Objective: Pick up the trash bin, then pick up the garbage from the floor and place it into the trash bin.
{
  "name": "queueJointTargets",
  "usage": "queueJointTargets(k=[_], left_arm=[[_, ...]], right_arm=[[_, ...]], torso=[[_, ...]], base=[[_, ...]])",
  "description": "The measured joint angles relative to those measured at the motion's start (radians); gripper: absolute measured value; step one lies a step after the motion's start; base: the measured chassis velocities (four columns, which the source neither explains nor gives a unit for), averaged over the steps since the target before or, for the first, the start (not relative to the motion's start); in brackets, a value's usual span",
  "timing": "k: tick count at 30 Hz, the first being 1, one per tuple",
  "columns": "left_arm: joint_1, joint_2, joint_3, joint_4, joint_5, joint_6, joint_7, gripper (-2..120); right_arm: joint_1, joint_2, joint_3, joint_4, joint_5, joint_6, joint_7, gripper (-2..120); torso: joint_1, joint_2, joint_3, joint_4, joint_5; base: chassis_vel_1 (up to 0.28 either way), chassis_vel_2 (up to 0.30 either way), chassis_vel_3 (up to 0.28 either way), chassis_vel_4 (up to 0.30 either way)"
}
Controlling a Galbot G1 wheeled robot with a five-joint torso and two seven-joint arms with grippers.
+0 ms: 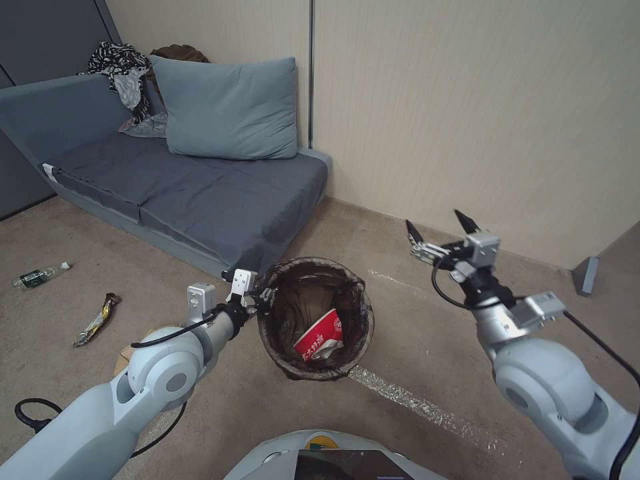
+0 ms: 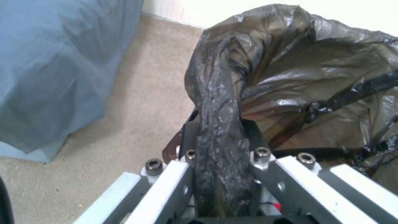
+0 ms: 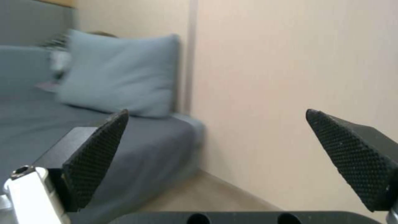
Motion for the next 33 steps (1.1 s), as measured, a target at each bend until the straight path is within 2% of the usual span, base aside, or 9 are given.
queueJointTargets(k=[5, 12, 18, 22, 23, 25, 27, 29, 33], left_arm=[[0.008, -0.013, -0.008, 0.002, 0.008, -0.002, -0.001, 5], [0.012, -0.018, -0.012, 0.002, 0.012, -0.002, -0.002, 5], [0.035, -0.034, -0.024, 0.003, 0.031, -0.004, -0.001, 5], [0.068, -0.052, -0.039, 0.003, 0.061, -0.008, 0.001, 5], [0.079, -0.058, -0.045, 0.003, 0.074, -0.010, 0.003, 5], [0.108, -0.080, -0.066, -0.001, 0.095, -0.013, 0.005, 5], [0.113, -0.085, -0.070, -0.003, 0.098, -0.013, 0.005, 5], [0.142, -0.102, -0.083, -0.015, 0.109, -0.013, 0.004, 5], [0.155, -0.106, -0.097, -0.022, 0.110, -0.013, 0.004, 5]], right_arm=[[-0.084, 0.101, 0.050, 0.037, -0.057, -0.045, 0.046, 100], [-0.094, 0.116, 0.055, 0.041, -0.065, -0.048, 0.047, 100], [-0.123, 0.172, 0.060, 0.047, -0.091, -0.051, 0.047, 100], [-0.152, 0.231, 0.051, 0.037, -0.139, -0.034, 0.043, 100], [-0.161, 0.246, 0.047, 0.029, -0.169, -0.015, 0.041, 100], [-0.200, 0.328, 0.018, -0.001, -0.271, 0.038, 0.040, 100], [-0.207, 0.344, 0.007, -0.005, -0.291, 0.047, 0.040, 100], [-0.226, 0.410, -0.062, -0.024, -0.370, 0.074, 0.043, 100], [-0.226, 0.425, -0.078, -0.044, -0.412, 0.098, 0.044, 100]], torso=[[0.000, 0.000, 0.000, 0.0006, -0.0003], [0.000, 0.000, 0.000, 0.0006, -0.0003], [0.000, 0.000, 0.000, 0.0005, -0.0002], [0.000, 0.000, 0.000, 0.0005, -0.0002], [0.000, 0.000, 0.000, 0.0005, -0.0004], [0.000, 0.000, 0.000, 0.0004, -0.0002], [0.000, 0.000, 0.000, 0.0002, -0.0004], [0.000, 0.000, 0.000, 0.0006, -0.0005], [0.000, 0.000, 0.000, 0.0005, -0.0004]], base=[[0.000, 0.000, 0.000, 0.000], [0.000, 0.000, 0.000, 0.000], [0.000, 0.000, 0.000, 0.000], [0.000, 0.000, 0.000, 0.000], [0.000, 0.000, 0.000, 0.000], [0.000, 0.000, 0.000, 0.000], [0.000, 0.000, 0.000, 0.000], [0.000, 0.000, 0.000, 0.000], [0.000, 0.000, 0.000, 0.000]])
